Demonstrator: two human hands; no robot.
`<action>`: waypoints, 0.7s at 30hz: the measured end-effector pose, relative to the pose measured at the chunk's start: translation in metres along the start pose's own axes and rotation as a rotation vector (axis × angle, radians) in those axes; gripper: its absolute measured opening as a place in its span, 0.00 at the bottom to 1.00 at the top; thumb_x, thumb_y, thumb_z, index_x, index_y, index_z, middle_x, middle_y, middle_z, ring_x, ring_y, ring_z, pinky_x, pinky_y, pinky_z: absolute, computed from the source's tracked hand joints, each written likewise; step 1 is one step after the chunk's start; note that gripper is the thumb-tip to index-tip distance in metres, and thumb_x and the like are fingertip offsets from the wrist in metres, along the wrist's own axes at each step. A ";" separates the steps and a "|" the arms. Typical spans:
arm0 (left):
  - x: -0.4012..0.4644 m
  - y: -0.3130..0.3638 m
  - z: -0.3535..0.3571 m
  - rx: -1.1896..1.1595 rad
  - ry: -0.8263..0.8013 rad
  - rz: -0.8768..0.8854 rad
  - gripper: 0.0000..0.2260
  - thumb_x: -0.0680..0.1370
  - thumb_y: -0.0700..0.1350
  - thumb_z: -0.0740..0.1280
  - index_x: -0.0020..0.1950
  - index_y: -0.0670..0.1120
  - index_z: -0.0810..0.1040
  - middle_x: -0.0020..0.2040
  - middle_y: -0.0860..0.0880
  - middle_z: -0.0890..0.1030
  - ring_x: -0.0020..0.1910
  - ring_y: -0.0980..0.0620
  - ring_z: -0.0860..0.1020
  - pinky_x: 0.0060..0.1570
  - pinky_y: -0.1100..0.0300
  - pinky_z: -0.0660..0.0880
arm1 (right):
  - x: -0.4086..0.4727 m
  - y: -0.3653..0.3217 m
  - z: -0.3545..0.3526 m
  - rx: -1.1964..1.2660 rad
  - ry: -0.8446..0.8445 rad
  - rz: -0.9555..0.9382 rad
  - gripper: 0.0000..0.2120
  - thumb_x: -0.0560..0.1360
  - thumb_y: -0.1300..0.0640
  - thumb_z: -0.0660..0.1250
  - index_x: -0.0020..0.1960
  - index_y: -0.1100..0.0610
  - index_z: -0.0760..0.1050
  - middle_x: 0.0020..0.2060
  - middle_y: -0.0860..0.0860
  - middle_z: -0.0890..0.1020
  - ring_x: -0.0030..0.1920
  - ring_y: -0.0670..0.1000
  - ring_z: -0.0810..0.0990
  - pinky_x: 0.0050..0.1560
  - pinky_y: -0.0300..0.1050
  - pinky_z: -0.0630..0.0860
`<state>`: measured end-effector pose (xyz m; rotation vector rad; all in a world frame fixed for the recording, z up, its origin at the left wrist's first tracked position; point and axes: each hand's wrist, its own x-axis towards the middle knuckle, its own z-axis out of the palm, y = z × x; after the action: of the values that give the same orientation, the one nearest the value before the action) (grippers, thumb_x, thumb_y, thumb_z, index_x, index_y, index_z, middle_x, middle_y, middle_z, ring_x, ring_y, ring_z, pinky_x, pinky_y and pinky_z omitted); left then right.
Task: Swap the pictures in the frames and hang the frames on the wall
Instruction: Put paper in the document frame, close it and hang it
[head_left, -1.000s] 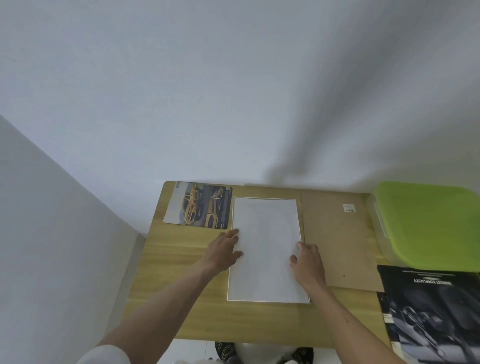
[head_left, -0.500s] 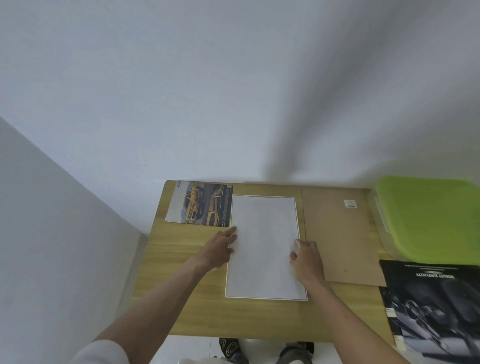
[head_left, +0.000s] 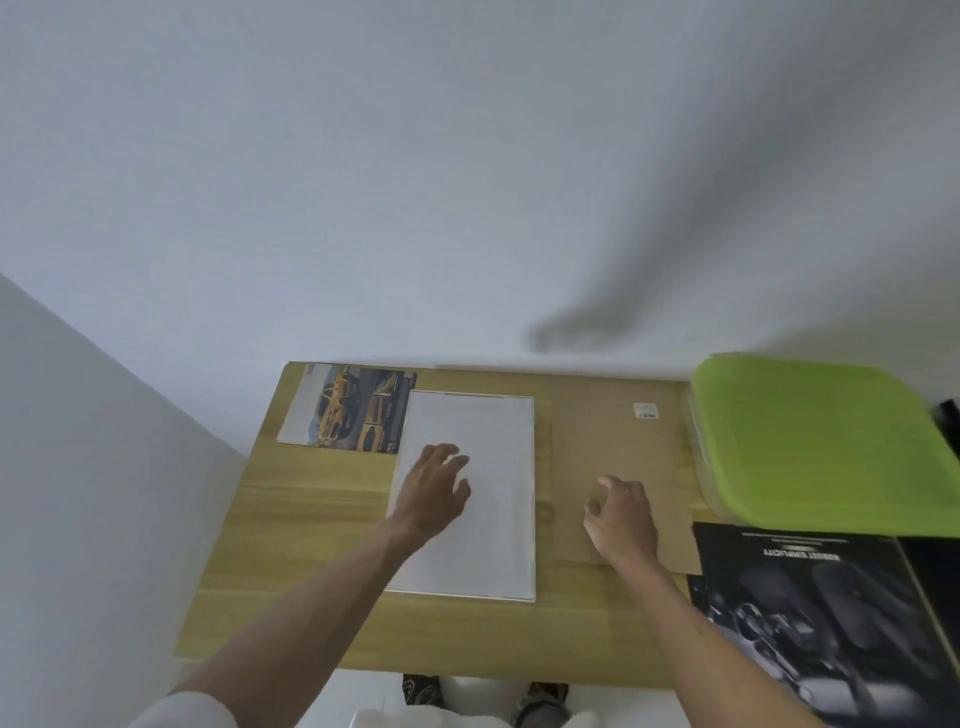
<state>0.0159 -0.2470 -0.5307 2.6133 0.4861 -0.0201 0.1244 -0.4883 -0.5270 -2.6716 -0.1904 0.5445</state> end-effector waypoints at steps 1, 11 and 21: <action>0.002 0.020 0.008 -0.043 -0.014 0.022 0.17 0.79 0.44 0.66 0.68 0.43 0.76 0.69 0.46 0.74 0.68 0.48 0.70 0.63 0.54 0.73 | 0.003 0.012 -0.008 -0.024 0.004 0.033 0.22 0.80 0.54 0.61 0.74 0.53 0.67 0.69 0.55 0.68 0.67 0.55 0.71 0.58 0.49 0.74; 0.017 0.167 0.076 -0.276 -0.328 -0.386 0.24 0.76 0.45 0.65 0.70 0.39 0.67 0.70 0.41 0.67 0.70 0.42 0.66 0.66 0.51 0.67 | 0.023 0.076 -0.041 -0.213 -0.055 0.157 0.24 0.77 0.53 0.63 0.71 0.57 0.65 0.67 0.59 0.70 0.67 0.60 0.70 0.63 0.53 0.73; 0.038 0.172 0.060 -0.480 -0.134 -0.668 0.21 0.75 0.38 0.63 0.69 0.41 0.70 0.65 0.43 0.68 0.62 0.41 0.72 0.53 0.53 0.74 | 0.045 0.085 -0.044 0.236 -0.056 0.353 0.32 0.74 0.47 0.67 0.74 0.57 0.62 0.66 0.63 0.70 0.65 0.65 0.70 0.65 0.58 0.72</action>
<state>0.1150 -0.4034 -0.5098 1.8758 1.1326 -0.2602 0.1876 -0.5718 -0.5407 -2.4689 0.3185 0.7009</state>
